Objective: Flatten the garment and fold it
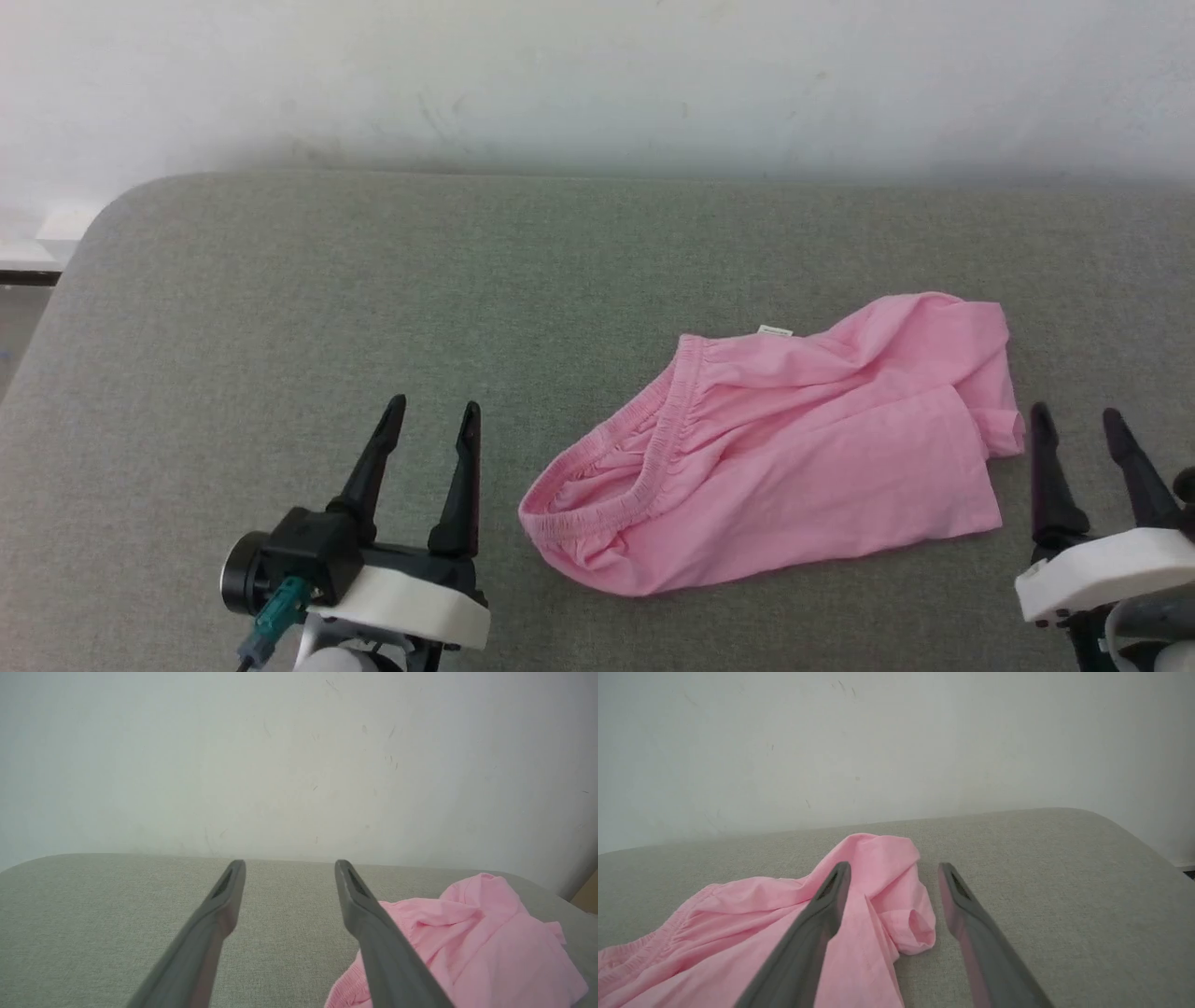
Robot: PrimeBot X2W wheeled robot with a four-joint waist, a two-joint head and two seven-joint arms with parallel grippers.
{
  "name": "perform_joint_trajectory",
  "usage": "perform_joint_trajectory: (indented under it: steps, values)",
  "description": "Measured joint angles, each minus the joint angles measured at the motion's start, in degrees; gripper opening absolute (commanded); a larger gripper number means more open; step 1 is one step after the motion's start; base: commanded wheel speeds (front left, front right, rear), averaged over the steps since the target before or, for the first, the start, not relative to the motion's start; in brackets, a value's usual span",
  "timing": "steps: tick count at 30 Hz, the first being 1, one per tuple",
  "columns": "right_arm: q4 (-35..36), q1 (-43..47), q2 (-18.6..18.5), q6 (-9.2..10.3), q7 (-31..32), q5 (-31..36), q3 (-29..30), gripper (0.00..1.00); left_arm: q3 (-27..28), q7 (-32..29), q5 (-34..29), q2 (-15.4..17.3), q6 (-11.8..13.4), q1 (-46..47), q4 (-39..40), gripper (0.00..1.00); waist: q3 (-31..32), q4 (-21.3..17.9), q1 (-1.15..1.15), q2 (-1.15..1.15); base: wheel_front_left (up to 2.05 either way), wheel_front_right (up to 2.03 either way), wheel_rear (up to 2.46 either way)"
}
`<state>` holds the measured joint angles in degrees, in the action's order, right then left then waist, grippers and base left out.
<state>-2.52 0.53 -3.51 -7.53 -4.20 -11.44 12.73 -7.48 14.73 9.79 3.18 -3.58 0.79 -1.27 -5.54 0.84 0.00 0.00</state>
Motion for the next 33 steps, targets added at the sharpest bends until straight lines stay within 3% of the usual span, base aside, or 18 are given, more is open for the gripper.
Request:
perform_joint_trajectory:
  steps: [3,13,20,27,28,29,33]
  values:
    - [0.57,0.4,0.14,0.0,2.25,0.85,-1.2,1.0,-0.03,0.0,-0.19,-0.01,-0.4,0.01,-0.04,1.0,-0.31,-0.33,0.0,0.0,0.0,0.0,0.0]
    - [0.37,1.3,0.36,0.0,28.28,2.24,-0.18,1.0,-0.56,0.0,-0.24,-0.03,-0.49,0.08,-0.31,1.0,-0.7,0.77,0.0,0.0,0.0,0.0,0.0]
    - [-3.26,-0.03,0.42,0.0,33.78,3.53,2.55,1.0,-1.56,0.0,-0.23,-0.1,-0.7,0.29,-0.54,1.0,-1.6,2.97,0.0,0.0,0.0,0.0,0.0]
    - [-7.24,-2.81,0.34,0.0,33.34,4.48,2.29,1.0,-1.58,0.0,-0.23,-0.11,-0.71,0.53,-0.57,1.0,-2.72,4.66,0.0,0.0,0.0,0.0,0.0]
    - [-7.84,-3.24,0.32,0.0,33.25,4.61,2.23,0.37,-1.55,0.0,-0.23,-0.11,-0.71,0.53,-0.57,1.0,-2.84,4.71,0.0,0.0,0.0,0.0,0.0]
    - [-8.42,-3.67,0.3,0.0,33.01,4.82,2.19,0.0,-1.51,0.0,-0.23,-0.11,-0.71,0.53,-0.59,1.0,-2.9,4.69,0.0,0.0,0.0,0.0,0.0]
    - [-9.66,-4.42,0.32,-0.02,32.1,5.01,2.42,0.0,-1.45,0.0,-0.23,-0.12,-0.71,0.53,-0.73,1.0,-2.78,4.01,0.0,0.0,0.0,0.0,0.0]
